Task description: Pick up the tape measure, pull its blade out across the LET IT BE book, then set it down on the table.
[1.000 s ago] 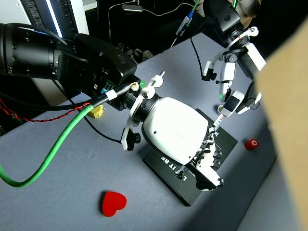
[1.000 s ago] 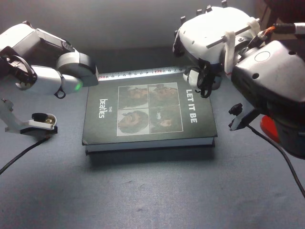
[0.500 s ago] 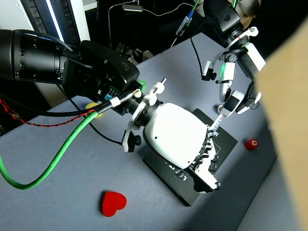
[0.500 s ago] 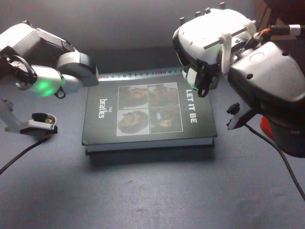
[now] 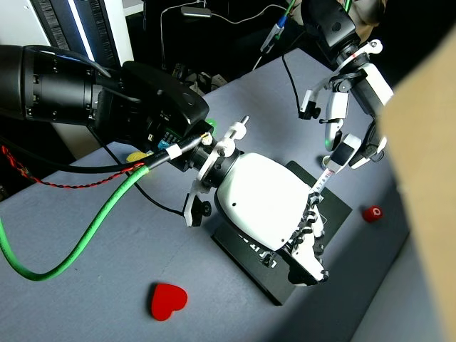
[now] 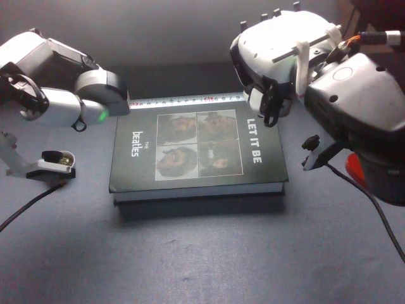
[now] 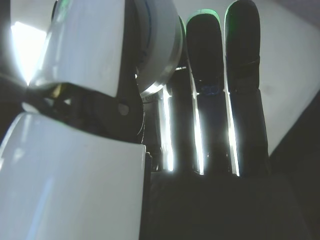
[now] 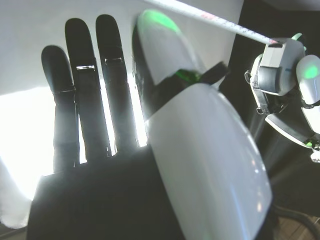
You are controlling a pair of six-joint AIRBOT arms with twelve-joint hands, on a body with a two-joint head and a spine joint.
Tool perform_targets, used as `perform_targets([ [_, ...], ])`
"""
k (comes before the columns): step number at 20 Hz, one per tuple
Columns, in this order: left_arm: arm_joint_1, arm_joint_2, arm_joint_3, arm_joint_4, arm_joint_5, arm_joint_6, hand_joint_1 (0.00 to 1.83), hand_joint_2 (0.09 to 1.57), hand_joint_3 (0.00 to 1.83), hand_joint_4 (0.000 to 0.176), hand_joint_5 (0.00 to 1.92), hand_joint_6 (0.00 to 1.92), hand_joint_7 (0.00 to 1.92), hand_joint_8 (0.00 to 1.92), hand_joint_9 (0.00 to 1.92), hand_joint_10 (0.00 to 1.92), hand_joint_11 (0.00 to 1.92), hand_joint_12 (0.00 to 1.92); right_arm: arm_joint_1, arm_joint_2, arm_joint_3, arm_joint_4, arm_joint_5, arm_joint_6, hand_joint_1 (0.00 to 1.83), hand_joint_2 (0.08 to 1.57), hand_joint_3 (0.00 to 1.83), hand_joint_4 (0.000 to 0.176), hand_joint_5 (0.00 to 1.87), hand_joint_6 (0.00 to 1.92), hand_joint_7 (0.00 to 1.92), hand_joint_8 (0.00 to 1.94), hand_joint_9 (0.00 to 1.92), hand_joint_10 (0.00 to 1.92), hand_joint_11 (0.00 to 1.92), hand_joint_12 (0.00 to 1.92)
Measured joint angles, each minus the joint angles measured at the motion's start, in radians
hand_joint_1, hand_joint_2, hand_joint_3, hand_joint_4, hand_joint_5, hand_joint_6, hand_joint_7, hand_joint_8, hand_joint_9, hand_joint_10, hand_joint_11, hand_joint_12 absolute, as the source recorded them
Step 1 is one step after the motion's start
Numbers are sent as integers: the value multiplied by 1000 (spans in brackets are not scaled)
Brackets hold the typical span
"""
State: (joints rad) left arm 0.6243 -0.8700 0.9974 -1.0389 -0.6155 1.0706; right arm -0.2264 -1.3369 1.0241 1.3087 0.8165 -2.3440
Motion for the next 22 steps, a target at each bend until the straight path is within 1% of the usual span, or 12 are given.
perform_targets([
  [4, 0, 0, 0, 1, -3, 0, 1381, 1085, 0, 0, 1095, 671, 997, 897, 939, 1208, 822, 935, 2, 4, 0, 0, 0, 0, 1043, 1290, 1, 0, 651, 1464, 852, 0, 650, 470, 269, 1320],
  [5, 0, 0, 0, 1, -3, 0, 1382, 1084, 0, 0, 1095, 672, 997, 895, 940, 1207, 824, 937, 2, 4, 0, 0, 0, 0, 1052, 1229, 0, 0, 596, 426, 829, 6, 635, 449, 251, 1286],
  [6, 0, 0, 0, 1, -3, -2, 1381, 1085, 0, 0, 1095, 674, 996, 895, 938, 1208, 823, 939, 2, 4, 0, 0, 0, 0, 1047, 1223, 0, 0, 643, 244, 809, 7, 628, 411, 239, 1289],
  [7, 0, 0, 0, 1, -3, -3, 1381, 1085, 0, 0, 1095, 674, 996, 895, 938, 1208, 823, 939, 2, 4, 0, 0, 0, 0, 1047, 1223, 0, 0, 643, 244, 809, 7, 628, 411, 239, 1289],
  [8, 0, 0, 0, 1, -3, -3, 1380, 1091, 1, 0, 1077, 705, 981, 917, 930, 1222, 813, 949, 2, 4, 0, 0, 0, 2, 1050, 1216, 0, 0, 687, 73, 790, 1, 639, 336, 220, 1265],
  [15, -5, 2, 2, 0, -3, -10, 1382, 1083, 0, 0, 1094, 661, 1003, 900, 948, 1198, 834, 934, 1, -2, 5, -14, 1, 12, 1053, 1210, 0, 0, 678, 22, 760, 0, 645, 283, 217, 1242],
  [22, -6, 2, 4, -2, -5, -13, 1384, 1078, 0, 0, 1104, 632, 1010, 886, 967, 1182, 836, 957, -3, -21, 41, -38, 1, 24, 1054, 1211, 0, 0, 700, 24, 771, 4, 666, 278, 230, 1253],
])
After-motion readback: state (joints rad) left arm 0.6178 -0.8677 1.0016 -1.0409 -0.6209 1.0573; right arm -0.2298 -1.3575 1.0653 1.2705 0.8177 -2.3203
